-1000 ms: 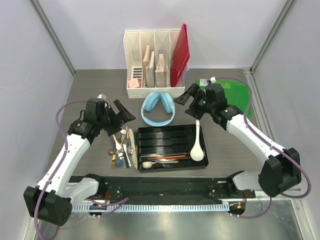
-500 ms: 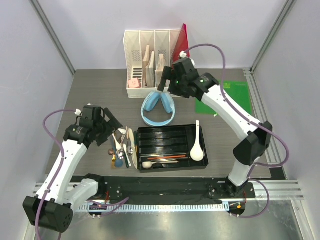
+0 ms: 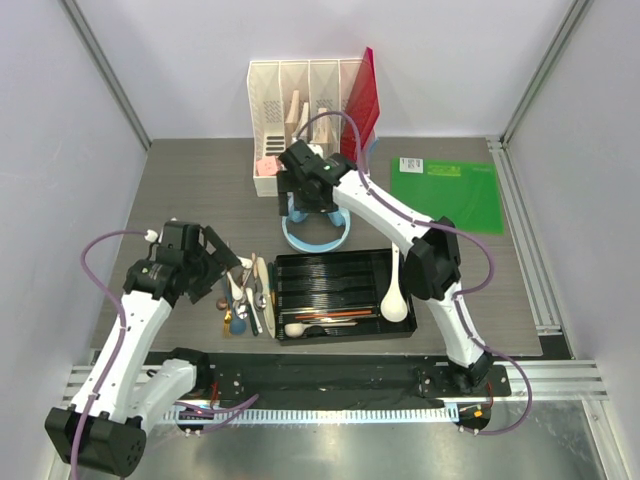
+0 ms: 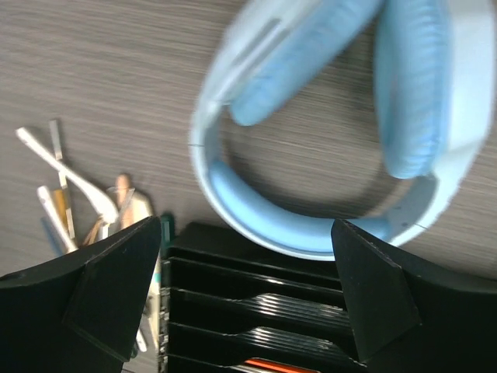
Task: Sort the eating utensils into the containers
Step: Pick up the distractor from the center of the board.
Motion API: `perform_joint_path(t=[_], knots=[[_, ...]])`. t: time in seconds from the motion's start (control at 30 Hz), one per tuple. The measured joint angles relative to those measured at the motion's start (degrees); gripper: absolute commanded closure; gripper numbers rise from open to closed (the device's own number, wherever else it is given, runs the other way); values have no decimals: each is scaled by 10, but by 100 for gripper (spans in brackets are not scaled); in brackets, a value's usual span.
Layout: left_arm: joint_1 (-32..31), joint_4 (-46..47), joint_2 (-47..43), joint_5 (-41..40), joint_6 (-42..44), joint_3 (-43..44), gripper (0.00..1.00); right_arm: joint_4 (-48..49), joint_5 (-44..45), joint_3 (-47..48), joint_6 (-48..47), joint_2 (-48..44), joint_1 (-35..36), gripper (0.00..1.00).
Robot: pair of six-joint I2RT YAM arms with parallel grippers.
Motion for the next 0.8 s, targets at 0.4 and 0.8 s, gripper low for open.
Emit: perform_joint_path(t=[0.4, 0.8], knots=[[2, -8, -32, 7, -16, -36, 1, -26, -7, 59, -14, 50, 15, 3], [2, -8, -47, 17, -40, -60, 1, -24, -28, 42, -41, 101, 23, 3]])
